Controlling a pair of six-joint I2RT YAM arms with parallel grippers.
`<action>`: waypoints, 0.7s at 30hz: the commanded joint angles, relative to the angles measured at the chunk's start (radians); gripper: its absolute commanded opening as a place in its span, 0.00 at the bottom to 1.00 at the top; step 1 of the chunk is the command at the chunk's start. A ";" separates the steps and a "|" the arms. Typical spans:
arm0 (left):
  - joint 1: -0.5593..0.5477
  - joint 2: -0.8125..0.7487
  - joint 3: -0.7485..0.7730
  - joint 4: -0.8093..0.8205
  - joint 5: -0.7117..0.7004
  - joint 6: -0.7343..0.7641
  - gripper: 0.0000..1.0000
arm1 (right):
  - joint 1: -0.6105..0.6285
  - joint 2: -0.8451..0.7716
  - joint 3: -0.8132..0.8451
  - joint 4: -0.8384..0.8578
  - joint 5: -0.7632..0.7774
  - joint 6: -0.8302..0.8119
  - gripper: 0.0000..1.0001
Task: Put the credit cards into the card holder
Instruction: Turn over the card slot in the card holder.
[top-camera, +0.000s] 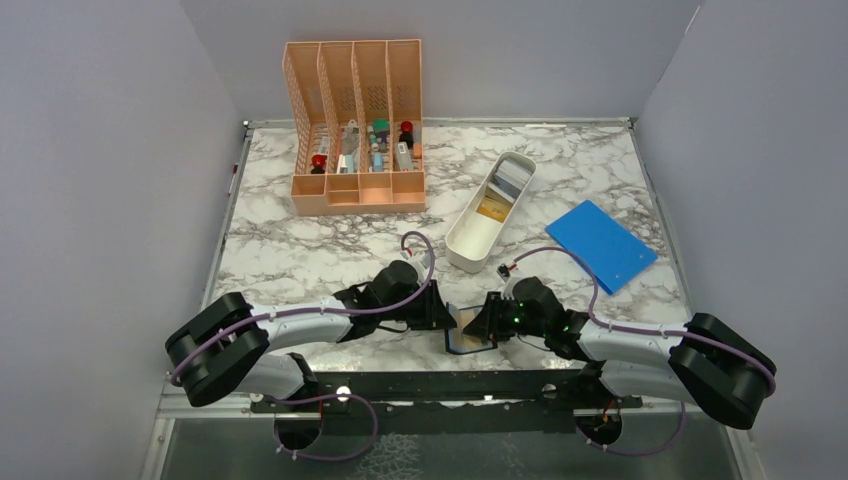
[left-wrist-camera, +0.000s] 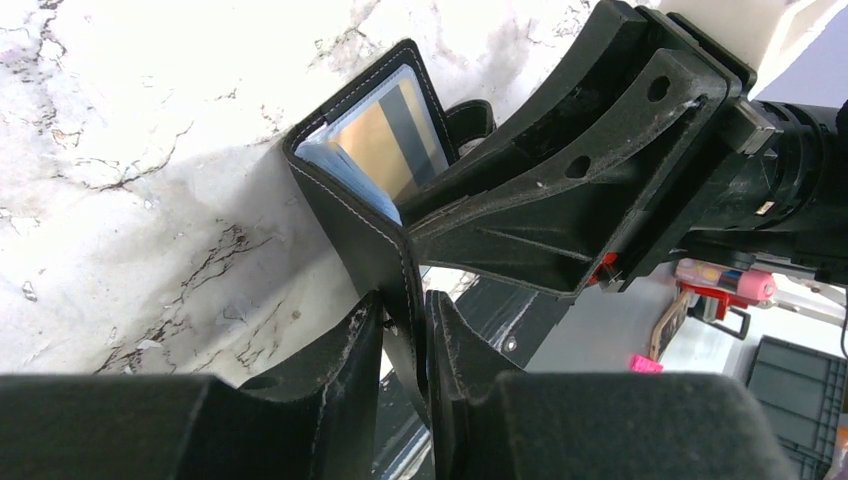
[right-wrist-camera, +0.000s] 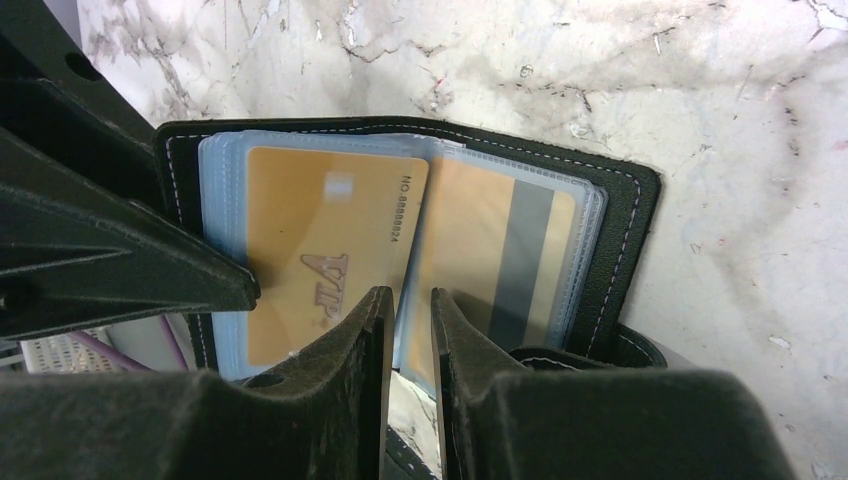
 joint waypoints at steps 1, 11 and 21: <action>-0.001 -0.002 0.030 0.008 -0.013 0.015 0.22 | 0.007 0.002 -0.025 -0.004 -0.001 0.001 0.26; -0.002 -0.023 0.012 0.056 0.016 0.014 0.28 | 0.007 0.025 -0.027 0.019 -0.010 0.006 0.26; -0.004 -0.028 0.008 0.092 0.039 0.014 0.28 | 0.007 0.033 -0.027 0.024 -0.012 0.004 0.25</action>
